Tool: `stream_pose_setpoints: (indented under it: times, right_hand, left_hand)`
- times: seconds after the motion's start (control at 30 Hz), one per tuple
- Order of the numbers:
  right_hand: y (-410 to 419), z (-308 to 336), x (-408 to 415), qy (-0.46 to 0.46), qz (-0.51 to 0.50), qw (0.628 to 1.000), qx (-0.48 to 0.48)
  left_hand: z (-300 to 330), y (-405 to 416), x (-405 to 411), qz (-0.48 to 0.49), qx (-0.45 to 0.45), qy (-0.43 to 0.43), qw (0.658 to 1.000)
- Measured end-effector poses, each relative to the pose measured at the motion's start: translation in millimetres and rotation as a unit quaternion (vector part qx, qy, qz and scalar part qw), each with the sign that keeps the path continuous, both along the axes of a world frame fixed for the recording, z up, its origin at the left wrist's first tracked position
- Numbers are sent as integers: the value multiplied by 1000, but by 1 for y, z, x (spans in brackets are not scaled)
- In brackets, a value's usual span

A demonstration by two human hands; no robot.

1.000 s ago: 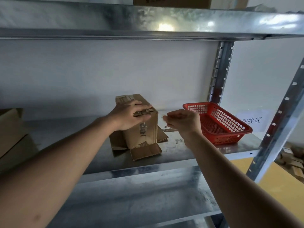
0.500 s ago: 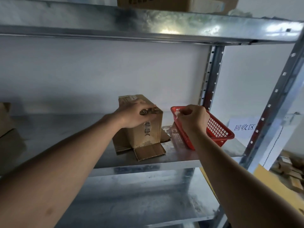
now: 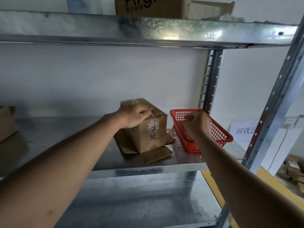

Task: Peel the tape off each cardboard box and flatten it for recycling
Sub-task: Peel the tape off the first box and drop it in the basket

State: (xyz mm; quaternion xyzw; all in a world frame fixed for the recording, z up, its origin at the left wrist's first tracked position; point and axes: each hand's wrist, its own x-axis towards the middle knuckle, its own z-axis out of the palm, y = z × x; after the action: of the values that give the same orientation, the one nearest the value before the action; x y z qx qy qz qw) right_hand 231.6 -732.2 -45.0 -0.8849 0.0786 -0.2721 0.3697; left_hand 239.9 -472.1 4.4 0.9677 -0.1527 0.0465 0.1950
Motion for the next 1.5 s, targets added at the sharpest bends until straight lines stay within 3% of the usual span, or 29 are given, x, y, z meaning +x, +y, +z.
stream_pose_setpoints:
  times: [0.13,0.27,0.37,0.43,0.5,0.57,0.63,0.73,0.8,0.9,1.0,1.13,1.3,1.5]
  right_hand:
    - [25,20,-12,-72,146,987,-12]
    - [52,33,-15,1,249,967,-56]
    - [71,30,-20,24,287,956,-53]
    - [86,28,-23,44,338,939,55]
    - [102,26,-26,101,401,885,215]
    - [115,26,-26,132,414,856,281]
    - [125,24,-23,118,391,881,239]
    - [131,22,-18,29,321,946,44]
    - [133,22,-15,3,293,955,-54]
    - [134,18,-10,22,303,938,-167]
    - [140,13,-10,16,355,917,-181]
    - [150,11,-15,-101,356,912,-176]
    - [156,20,-21,-185,411,872,-188]
    - [148,31,-15,-158,458,853,-192]
  left_hand:
    - [-5,0,-12,-8,20,-18,1000]
    - [10,9,-21,-76,61,5,995]
    - [36,30,-28,-55,87,84,991]
    - [47,44,-32,-12,67,102,992]
    - [49,51,-35,25,42,62,997]
    - [41,55,-39,52,67,13,996]
    - [31,60,-42,50,96,2,994]
    - [35,74,-52,51,107,65,991]
    - [43,84,-59,72,119,77,987]
    - [42,98,-63,113,101,48,987]
    - [26,110,-61,141,63,6,988]
    - [11,116,-50,163,-6,-24,986]
    - [-6,116,-30,136,16,-9,991]
    - [-21,134,-21,44,-34,-79,995]
